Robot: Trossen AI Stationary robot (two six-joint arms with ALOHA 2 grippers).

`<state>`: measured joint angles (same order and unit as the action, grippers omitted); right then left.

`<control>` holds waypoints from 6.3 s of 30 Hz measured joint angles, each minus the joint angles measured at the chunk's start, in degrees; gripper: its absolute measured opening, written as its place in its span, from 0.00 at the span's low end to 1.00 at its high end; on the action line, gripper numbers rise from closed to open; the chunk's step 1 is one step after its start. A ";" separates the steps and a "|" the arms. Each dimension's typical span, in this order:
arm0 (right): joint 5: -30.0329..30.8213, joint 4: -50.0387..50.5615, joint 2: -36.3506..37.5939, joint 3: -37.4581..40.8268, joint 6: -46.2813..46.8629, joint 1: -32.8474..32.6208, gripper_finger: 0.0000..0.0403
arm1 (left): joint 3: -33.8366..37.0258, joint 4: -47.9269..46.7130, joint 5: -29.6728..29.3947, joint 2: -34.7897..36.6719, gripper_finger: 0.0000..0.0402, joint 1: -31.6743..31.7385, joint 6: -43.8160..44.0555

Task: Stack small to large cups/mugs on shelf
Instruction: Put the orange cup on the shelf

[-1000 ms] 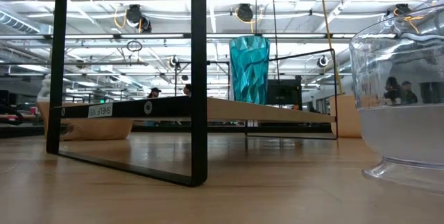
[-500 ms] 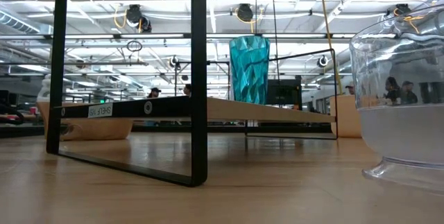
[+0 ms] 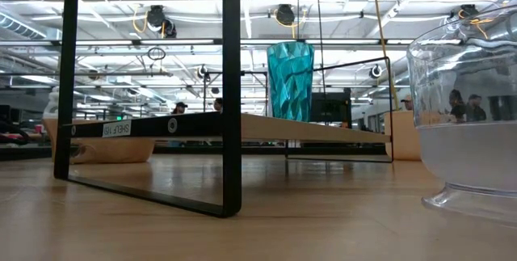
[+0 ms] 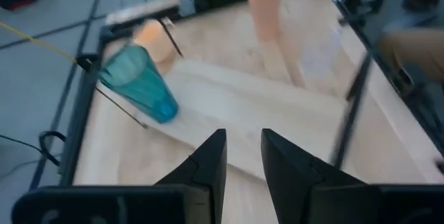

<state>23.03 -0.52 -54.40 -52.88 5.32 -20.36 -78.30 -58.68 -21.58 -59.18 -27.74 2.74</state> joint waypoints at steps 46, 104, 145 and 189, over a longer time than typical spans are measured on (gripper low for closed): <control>-11.89 65.19 -28.20 -47.41 28.08 -0.02 0.00 | 10.75 0.64 -19.15 -3.76 0.58 -9.58 8.41; -21.28 73.08 -33.28 -34.92 86.83 -19.32 0.32 | 25.27 16.95 -29.27 -3.76 0.58 -9.45 9.17; -30.34 75.58 -42.07 -28.96 84.89 -13.83 0.31 | 25.24 16.94 -29.29 -3.77 0.58 -9.40 8.13; 11.52 68.67 -33.85 -32.22 63.60 -21.17 0.00 | 25.22 17.01 -29.29 -3.78 0.58 -9.43 8.35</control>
<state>34.54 68.16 -88.25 -85.10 68.93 -41.53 -53.08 -41.67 -50.87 -62.96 -37.17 11.09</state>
